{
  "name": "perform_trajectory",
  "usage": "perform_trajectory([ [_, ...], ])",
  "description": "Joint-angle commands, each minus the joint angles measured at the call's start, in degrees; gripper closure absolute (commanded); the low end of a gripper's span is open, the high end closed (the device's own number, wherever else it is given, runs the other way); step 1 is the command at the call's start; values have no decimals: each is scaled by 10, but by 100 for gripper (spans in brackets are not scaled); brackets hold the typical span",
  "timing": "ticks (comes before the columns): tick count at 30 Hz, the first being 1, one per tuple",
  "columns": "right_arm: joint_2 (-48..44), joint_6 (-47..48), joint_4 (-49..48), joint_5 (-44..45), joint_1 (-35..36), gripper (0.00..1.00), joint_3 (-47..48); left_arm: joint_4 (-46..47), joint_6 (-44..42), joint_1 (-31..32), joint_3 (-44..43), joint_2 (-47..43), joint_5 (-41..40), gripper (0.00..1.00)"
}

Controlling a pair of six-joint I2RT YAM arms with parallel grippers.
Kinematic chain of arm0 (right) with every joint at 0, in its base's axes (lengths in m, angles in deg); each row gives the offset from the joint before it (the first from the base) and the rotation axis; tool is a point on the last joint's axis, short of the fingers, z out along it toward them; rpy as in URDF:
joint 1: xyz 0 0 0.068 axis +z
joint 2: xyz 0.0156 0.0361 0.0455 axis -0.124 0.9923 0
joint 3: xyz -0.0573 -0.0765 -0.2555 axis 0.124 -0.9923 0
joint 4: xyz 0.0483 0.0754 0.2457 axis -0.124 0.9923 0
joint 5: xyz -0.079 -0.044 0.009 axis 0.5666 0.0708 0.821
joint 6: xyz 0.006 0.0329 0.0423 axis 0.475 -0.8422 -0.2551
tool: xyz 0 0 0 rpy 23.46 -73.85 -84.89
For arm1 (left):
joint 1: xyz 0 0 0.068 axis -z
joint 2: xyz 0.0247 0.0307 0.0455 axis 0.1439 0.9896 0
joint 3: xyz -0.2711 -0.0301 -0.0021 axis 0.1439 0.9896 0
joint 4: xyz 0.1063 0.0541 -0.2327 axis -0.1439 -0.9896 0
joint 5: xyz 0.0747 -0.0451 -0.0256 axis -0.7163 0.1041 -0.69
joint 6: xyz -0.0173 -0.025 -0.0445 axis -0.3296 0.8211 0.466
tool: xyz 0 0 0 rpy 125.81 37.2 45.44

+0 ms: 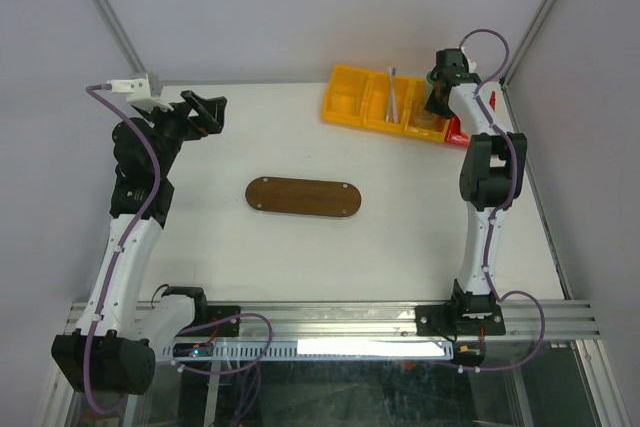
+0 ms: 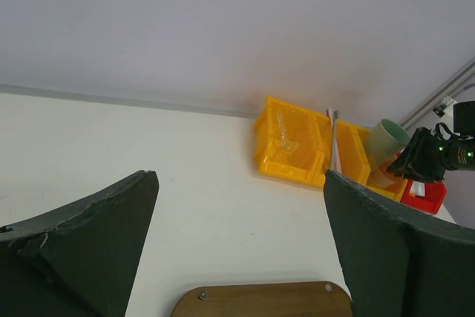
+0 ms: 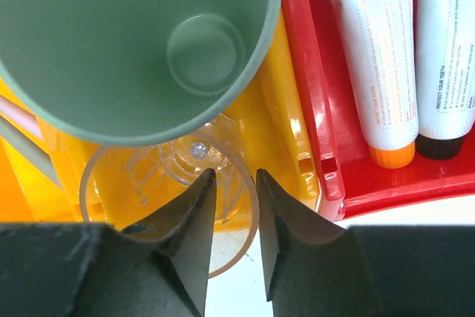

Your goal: Prepare toiletry sets of a toothbrush and toothpaste on the tray

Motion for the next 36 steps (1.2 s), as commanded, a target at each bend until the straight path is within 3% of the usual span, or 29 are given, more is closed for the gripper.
perform_trajectory([
  [1, 2, -10, 7, -12, -4, 70, 35, 25, 3, -6, -24, -3, 9, 1],
  [7, -2, -12, 26, -3, -4, 90, 50, 25, 4, -7, -25, -4, 12, 1],
  [12, -29, -5, 33, 9, -5, 100, 48, 25, 5, -6, -25, 2, 14, 1],
  [24, -135, 8, 32, 4, -7, 100, 3, 25, 4, -6, -23, -2, 8, 1],
  [36, -295, 2, 23, -68, -6, 100, -101, 25, 3, -6, -23, 0, 6, 1],
])
